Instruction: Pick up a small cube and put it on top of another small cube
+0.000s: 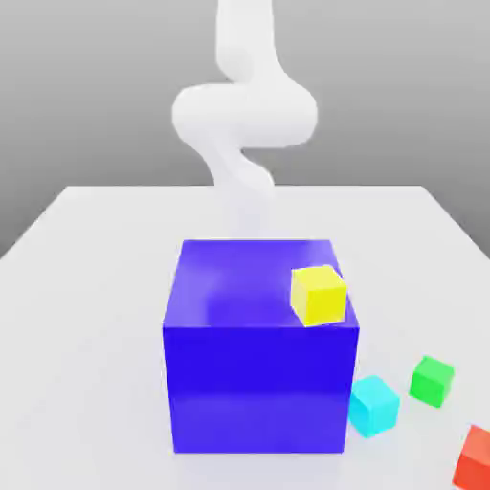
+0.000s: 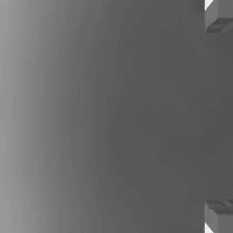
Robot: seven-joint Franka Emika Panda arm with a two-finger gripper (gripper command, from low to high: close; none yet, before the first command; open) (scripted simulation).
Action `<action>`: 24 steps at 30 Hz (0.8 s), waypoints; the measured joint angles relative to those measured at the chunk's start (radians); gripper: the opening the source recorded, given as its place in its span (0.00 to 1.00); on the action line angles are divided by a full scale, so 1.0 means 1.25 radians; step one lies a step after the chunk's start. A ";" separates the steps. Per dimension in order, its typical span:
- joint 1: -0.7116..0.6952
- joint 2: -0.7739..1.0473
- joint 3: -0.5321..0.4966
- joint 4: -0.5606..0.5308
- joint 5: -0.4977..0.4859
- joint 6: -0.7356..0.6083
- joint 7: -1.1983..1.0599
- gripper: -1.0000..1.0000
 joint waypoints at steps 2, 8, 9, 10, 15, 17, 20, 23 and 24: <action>0.020 0.062 0.007 0.006 0.002 0.015 -0.023 0.50; 0.072 0.237 0.033 0.022 0.006 0.058 -0.086 0.50; 0.080 0.266 0.039 0.025 0.005 0.065 -0.095 0.50; 0.087 0.295 0.044 0.027 0.005 0.072 -0.105 0.50; 0.123 0.439 0.075 0.041 -0.004 0.107 -0.148 0.50; 0.142 0.498 0.089 0.046 -0.012 0.121 -0.163 0.50; 0.176 0.585 0.103 0.054 -0.027 0.142 -0.182 0.50; 0.197 0.673 0.113 0.063 -0.047 0.163 -0.198 0.50; 0.204 0.703 0.118 0.066 -0.055 0.170 -0.203 0.50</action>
